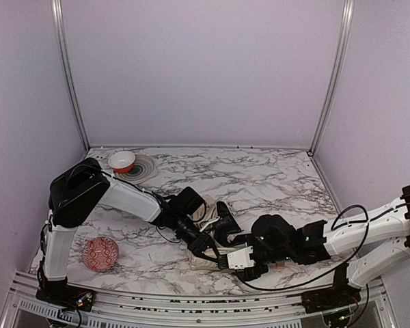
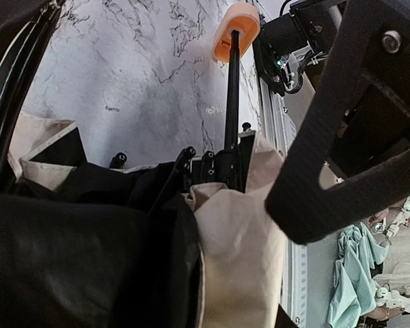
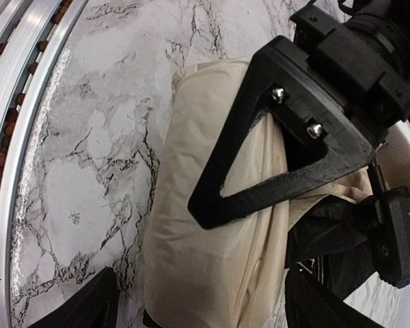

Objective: Put away the umbrella

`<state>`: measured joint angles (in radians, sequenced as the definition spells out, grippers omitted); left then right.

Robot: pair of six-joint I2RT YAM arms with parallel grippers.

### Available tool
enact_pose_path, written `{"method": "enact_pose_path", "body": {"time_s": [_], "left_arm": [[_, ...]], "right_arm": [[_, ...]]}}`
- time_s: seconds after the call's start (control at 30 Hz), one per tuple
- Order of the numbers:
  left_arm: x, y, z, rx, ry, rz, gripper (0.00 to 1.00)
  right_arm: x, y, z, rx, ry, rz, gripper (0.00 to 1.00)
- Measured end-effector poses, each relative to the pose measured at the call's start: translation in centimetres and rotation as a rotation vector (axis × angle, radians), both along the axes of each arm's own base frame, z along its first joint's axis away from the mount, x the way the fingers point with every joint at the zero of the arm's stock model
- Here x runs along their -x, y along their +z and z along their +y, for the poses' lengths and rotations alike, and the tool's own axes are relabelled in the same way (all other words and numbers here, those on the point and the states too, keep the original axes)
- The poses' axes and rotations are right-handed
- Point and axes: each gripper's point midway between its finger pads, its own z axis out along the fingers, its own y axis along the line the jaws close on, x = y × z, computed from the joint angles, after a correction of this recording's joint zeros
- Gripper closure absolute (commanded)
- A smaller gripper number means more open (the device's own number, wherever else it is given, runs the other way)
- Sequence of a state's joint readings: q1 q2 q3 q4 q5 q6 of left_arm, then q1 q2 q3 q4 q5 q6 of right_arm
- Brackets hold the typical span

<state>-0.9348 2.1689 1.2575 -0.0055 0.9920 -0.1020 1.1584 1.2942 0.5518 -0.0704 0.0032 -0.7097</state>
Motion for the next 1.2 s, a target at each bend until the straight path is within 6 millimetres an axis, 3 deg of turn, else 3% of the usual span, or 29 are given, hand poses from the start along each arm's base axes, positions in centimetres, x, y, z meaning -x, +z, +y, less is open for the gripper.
{"method": "enact_pose_path", "body": {"time_s": [0.1, 0.2, 0.4, 0.53, 0.63, 0.8, 1.0, 1.1, 1.2], "left_arm": [[0.0, 0.0, 0.0, -0.001, 0.001, 0.011, 0.65], [0.0, 0.0, 0.0, -0.001, 0.002, 0.015, 0.65], [-0.1, 0.0, 0.0, -0.003, 0.003, 0.026, 0.65], [-0.1, 0.0, 0.0, -0.002, 0.003, 0.026, 0.65], [-0.1, 0.0, 0.0, -0.005, 0.004, 0.027, 0.65], [-0.3, 0.4, 0.2, -0.007, 0.014, 0.045, 0.36], [-1.6, 2.0, 1.2, -0.016, 0.109, -0.032, 0.14], [-3.5, 3.0, 2.5, 0.008, 0.193, -0.106, 0.13], [-6.1, 5.3, 4.6, 0.064, 0.311, -0.251, 0.13]], "right_arm": [[-0.3, -0.5, 0.0, 0.013, -0.008, -0.027, 0.18], [-1.2, -0.6, 0.3, 0.012, -0.037, -0.063, 0.25], [-1.4, -3.1, 0.0, 0.081, -0.038, -0.057, 0.29], [-1.3, -3.2, 0.2, 0.084, -0.023, -0.056, 0.55], [-1.3, -3.6, 0.3, 0.096, -0.029, -0.045, 0.69], [-1.6, -3.4, 0.4, 0.099, -0.038, -0.047, 0.79], [-1.5, -3.2, 0.6, 0.109, -0.027, -0.039, 0.85], [-1.5, -3.2, 0.5, 0.108, -0.027, -0.013, 0.87], [-1.0, -3.1, 0.6, 0.105, -0.012, 0.054, 0.9]]}}
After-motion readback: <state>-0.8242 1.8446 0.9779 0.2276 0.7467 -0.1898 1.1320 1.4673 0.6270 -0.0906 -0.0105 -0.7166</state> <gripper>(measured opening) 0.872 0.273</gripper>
